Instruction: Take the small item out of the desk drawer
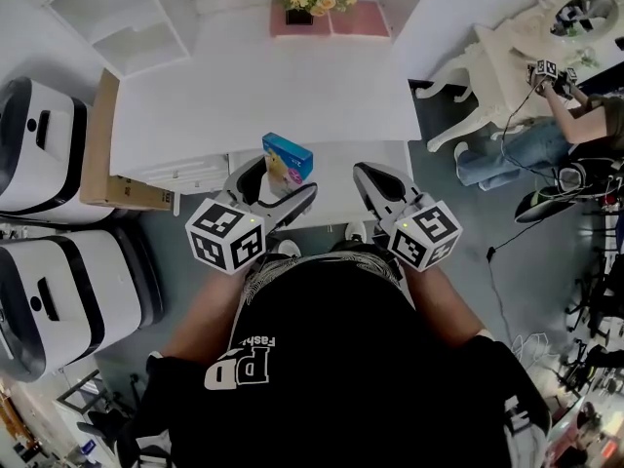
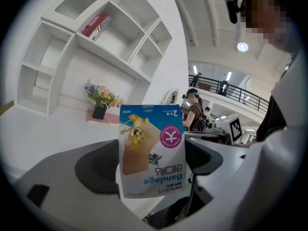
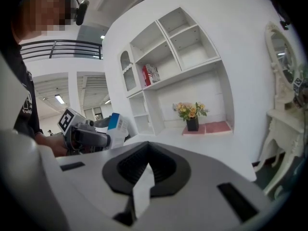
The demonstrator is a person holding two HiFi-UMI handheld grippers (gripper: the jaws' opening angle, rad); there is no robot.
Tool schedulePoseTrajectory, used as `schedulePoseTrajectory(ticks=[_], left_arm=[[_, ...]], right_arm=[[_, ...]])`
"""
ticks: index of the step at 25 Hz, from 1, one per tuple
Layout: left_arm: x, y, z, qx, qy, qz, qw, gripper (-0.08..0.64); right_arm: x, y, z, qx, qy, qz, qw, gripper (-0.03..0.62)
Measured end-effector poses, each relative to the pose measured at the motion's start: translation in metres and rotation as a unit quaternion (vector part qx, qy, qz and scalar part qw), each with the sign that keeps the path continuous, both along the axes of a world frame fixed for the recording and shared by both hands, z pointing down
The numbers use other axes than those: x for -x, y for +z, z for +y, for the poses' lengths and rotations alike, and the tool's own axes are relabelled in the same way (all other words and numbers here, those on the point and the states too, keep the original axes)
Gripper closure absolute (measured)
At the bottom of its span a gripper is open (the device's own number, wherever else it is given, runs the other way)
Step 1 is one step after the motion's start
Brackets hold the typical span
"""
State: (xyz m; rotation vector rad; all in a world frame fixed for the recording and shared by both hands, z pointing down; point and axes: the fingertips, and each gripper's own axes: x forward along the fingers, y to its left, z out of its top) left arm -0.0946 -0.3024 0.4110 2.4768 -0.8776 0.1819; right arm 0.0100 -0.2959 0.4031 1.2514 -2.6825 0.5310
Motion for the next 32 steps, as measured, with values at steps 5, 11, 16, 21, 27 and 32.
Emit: schedulePoseTrajectory(ticks=[5,11,16,21,27,32], left_arm=[[0.002,-0.002,0.007,-0.007,0.016,-0.003,0.9998,0.141],[0.007,-0.008,0.014,-0.014,0.029,-0.002,0.9995,0.141],[0.016,-0.006,0.017,-0.015,0.029,0.003,0.9995,0.141],[0.016,-0.008,0.021,-0.022,0.022,0.005,0.9995,0.141],[0.004,-0.009,0.036,-0.026,0.005,0.007,0.9996,0.141],[-0.01,-0.012,0.053,-0.024,-0.014,0.007,0.9996,0.141]], right_arm=[[0.003,0.003,0.007,-0.002,0.021,0.016,1.0,0.584],[0.009,-0.005,0.015,-0.001,0.033,0.003,0.999,0.584],[0.016,-0.011,0.021,-0.013,0.033,-0.006,0.999,0.584],[0.015,-0.015,0.028,-0.019,0.025,-0.01,0.999,0.584],[0.015,-0.017,0.038,-0.023,-0.017,-0.01,1.0,0.584],[0.01,-0.022,0.059,-0.026,-0.055,-0.001,0.998,0.584]])
